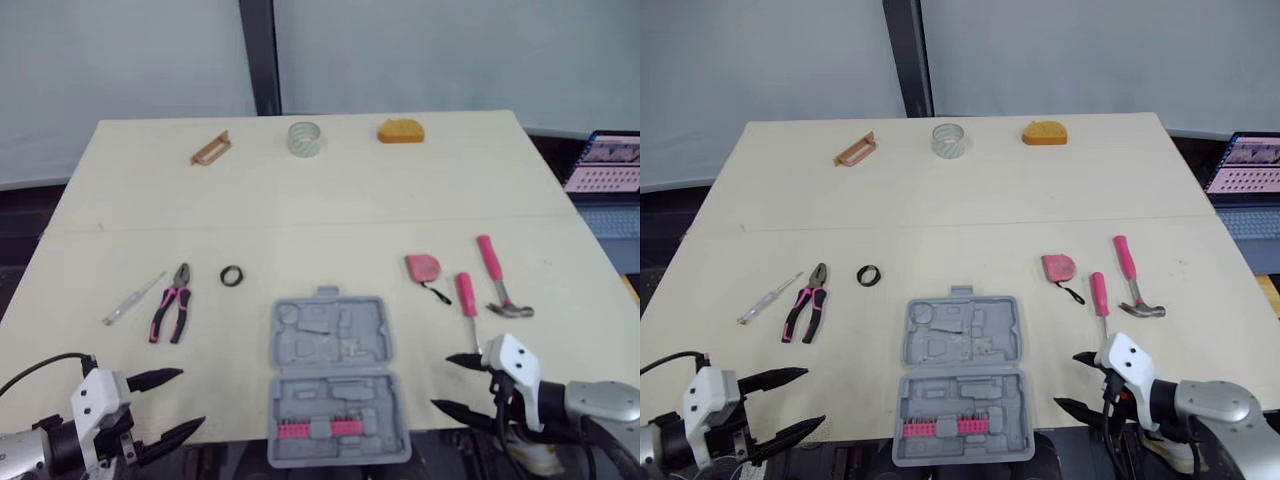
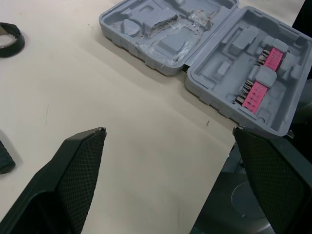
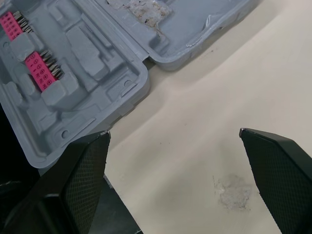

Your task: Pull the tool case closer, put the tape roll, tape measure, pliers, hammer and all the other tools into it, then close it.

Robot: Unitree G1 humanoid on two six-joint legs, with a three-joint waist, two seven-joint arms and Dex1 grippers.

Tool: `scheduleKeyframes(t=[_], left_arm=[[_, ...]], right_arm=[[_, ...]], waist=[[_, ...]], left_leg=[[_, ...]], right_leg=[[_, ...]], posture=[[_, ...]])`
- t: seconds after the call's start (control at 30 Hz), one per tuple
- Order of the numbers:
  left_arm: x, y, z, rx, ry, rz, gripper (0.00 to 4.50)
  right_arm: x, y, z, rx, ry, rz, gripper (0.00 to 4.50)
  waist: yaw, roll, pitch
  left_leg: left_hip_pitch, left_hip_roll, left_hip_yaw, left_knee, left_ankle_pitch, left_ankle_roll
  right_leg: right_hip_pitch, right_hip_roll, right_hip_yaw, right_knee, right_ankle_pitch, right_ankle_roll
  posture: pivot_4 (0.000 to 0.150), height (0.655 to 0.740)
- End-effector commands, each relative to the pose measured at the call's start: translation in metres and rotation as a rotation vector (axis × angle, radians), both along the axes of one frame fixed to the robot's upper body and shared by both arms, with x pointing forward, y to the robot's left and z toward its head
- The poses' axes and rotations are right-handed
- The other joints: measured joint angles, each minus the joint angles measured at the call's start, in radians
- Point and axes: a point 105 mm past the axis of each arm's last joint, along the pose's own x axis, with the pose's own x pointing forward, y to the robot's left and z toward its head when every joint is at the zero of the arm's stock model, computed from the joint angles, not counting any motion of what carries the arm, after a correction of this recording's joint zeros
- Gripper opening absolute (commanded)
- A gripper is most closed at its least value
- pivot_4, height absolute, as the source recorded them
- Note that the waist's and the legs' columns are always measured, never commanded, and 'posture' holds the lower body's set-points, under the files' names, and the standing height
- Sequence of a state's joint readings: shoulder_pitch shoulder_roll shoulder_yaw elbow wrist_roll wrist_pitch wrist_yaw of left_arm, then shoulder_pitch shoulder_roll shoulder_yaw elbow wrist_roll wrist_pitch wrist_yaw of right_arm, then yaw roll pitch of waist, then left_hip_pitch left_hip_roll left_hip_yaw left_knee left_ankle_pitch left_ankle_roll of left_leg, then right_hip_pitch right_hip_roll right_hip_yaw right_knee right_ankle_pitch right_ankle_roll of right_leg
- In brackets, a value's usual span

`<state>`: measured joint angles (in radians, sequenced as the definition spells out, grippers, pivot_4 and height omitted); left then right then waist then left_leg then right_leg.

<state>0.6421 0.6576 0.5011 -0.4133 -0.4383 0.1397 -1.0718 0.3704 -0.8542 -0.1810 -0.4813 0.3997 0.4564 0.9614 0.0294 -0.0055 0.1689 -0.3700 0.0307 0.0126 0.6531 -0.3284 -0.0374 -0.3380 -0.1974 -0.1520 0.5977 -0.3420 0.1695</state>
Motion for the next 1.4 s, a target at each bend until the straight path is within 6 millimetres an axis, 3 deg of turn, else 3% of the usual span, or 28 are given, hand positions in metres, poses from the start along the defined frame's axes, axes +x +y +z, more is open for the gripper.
scheduleKeyframes(t=[0.03,0.1,0.17,0.27,0.47,0.7,0.87,1.0,1.13,1.4], left_arm=[[-0.006,0.0,-0.003,0.005,0.034,-0.018,4.47],[-0.009,0.0,-0.006,0.008,0.077,-0.034,4.47],[-0.01,-0.001,-0.006,0.008,0.108,-0.055,4.47],[-0.002,-0.003,0.002,0.028,0.122,-0.104,4.47],[0.028,-0.003,0.029,0.133,0.148,-0.156,4.47],[0.076,0.005,0.072,0.526,0.167,-0.145,4.47],[0.117,0.002,0.088,0.665,0.131,-0.074,4.47],[0.147,-0.023,0.091,0.684,0.1,-0.091,4.47],[0.165,-0.039,0.088,0.719,0.118,-0.092,4.47],[0.181,-0.044,0.069,0.779,0.168,-0.086,4.47]], right_arm=[[0.001,0.004,0.009,0.026,-0.038,0.02,4.49],[0.005,0.005,0.015,0.046,-0.1,-0.001,4.49],[0.014,0.01,0.032,0.068,-0.28,-0.006,4.49],[0.007,0.02,0.041,0.1,-0.431,0.055,4.49],[-0.001,0.027,0.03,0.153,-0.437,0.077,4.49],[0.005,0.026,0.021,0.137,-0.44,0.106,4.49],[0.011,0.024,0.02,0.124,-0.45,0.117,4.49],[0.016,0.023,0.021,0.111,-0.458,0.126,4.49],[0.02,0.022,0.025,0.105,-0.463,0.129,4.49],[0.02,0.019,0.026,0.096,-0.452,0.13,4.49]], waist=[[-0.001,0.0,0.0],[-0.002,0.0,0.0],[-0.001,0.0,0.0],[0.001,0.0,0.0],[0.001,0.0,0.0],[-0.005,0.0,0.001],[-0.003,0.001,0.001],[-0.001,0.001,0.002],[-0.004,0.001,0.002],[-0.003,-0.001,0.003]], left_leg=[[0.0,0.0,0.0,0.0,0.0,0.0],[0.0,0.0,0.0,0.0,0.0,0.0],[0.0,0.0,0.0,0.0,0.0,0.0],[0.0,0.0,0.0,0.0,0.0,0.0],[0.0,0.0,0.0,0.0,0.0,0.0],[0.001,0.0,0.001,-0.002,0.0,0.0],[0.001,0.0,0.002,-0.001,0.0,0.0],[0.0,0.0,0.002,-0.001,0.0,-0.001],[0.0,0.0,0.002,0.0,0.0,-0.001],[-0.001,0.0,0.002,0.0,0.0,0.0]], right_leg=[[0.0,0.0,0.0,0.0,0.0,0.0],[0.0,0.0,0.0,0.0,0.0,0.0],[0.0,0.0,0.0,0.0,0.0,0.0],[0.0,0.0,0.0,0.0,0.0,0.0],[0.0,0.0,0.0,0.001,0.0,0.0],[-0.002,0.001,0.001,0.002,0.0,0.0],[-0.002,0.001,0.001,0.003,0.0,0.0],[-0.003,0.001,0.001,0.005,0.0,0.0],[-0.004,0.001,0.001,0.006,0.0,0.0],[-0.005,0.001,0.001,0.006,0.0,0.0]], posture=[[0.15,0.74],[0.15,0.74],[0.15,0.74],[0.15,0.74],[0.15,0.74],[0.15,0.74],[0.15,0.74],[0.15,0.74],[0.15,0.74],[0.15,0.74]])
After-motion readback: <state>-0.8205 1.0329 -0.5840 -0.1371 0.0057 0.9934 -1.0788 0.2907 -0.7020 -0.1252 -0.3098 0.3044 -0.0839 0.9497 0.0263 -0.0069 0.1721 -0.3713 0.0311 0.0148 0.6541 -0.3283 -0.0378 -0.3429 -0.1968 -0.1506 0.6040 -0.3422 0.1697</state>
